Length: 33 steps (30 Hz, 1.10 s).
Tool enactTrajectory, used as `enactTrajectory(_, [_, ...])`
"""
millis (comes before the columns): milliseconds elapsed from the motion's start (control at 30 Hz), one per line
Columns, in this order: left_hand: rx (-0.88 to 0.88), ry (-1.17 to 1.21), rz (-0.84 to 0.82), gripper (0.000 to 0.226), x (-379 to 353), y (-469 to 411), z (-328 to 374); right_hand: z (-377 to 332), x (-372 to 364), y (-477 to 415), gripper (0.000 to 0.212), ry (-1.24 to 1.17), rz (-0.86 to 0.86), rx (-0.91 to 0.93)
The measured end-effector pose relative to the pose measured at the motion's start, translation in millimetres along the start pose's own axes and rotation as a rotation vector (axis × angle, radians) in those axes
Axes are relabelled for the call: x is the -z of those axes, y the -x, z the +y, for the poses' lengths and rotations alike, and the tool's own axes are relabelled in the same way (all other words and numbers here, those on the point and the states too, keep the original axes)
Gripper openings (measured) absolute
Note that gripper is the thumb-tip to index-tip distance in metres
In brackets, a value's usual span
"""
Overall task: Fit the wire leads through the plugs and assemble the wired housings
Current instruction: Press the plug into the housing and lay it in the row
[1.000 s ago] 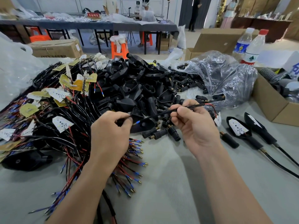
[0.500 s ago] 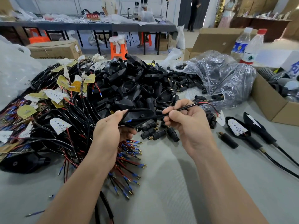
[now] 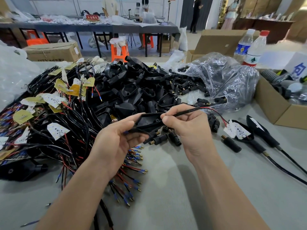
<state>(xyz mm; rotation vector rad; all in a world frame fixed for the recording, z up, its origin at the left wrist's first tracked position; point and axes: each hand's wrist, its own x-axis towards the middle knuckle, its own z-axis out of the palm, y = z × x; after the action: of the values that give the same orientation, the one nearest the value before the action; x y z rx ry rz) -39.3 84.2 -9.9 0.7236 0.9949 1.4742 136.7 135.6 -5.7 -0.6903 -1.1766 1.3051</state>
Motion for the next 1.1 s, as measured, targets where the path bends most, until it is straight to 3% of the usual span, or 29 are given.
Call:
enactTrajectory(167, [0.073, 0.051, 0.024, 0.034, -4, -6, -5, 3, 1, -2, 0.027, 0.110, 0.168, 0.064])
enactTrajectory(233, [0.079, -0.016, 0.038, 0.035, -6, -9, -9, 5, 2, -4, 0.047, 0.225, 0.205, 0.043])
enactTrajectory(333, [0.054, -0.058, 0.024, 0.032, -6, -10, -11, 7, 1, -3, 0.062, 0.130, -0.005, -0.094])
enactTrajectory(400, [0.026, -0.075, 0.051, 0.029, -7, -9, -12, 9, -1, 0, 0.055, 0.093, -0.114, -0.159])
enactTrajectory(467, [-0.057, -0.140, 0.164, 0.028, -10, -8, -13, 9, 0, 1, 0.040, 0.112, -0.117, -0.150])
enactTrajectory(600, [-0.327, -0.316, 0.375, 0.034, -12, -6, -13, 1, 16, -7, 0.019, -0.068, 0.117, -0.228])
enactTrajectory(800, [-0.501, -0.152, 0.574, 0.032, 9, -8, 8, -3, 38, -17, 0.034, -0.642, 0.487, -0.369])
enactTrajectory(900, [-0.527, -0.156, 0.628, 0.033, 17, -9, 13, -2, 45, -20, 0.035, -0.648, 0.592, -0.348])
enactTrajectory(1000, [-0.552, -0.223, 0.638, 0.041, 17, -8, 12, -3, 47, -21, 0.020, -0.585, 0.652, -0.333])
enactTrajectory(1067, [-0.634, -0.452, 0.684, 0.044, 21, -6, 10, -2, 45, -21, 0.011, -0.458, 0.664, -0.342])
enactTrajectory(1100, [-0.707, -0.675, 0.725, 0.042, 22, -5, 10, -2, 43, -21, 0.007, -0.389, 0.668, -0.344])
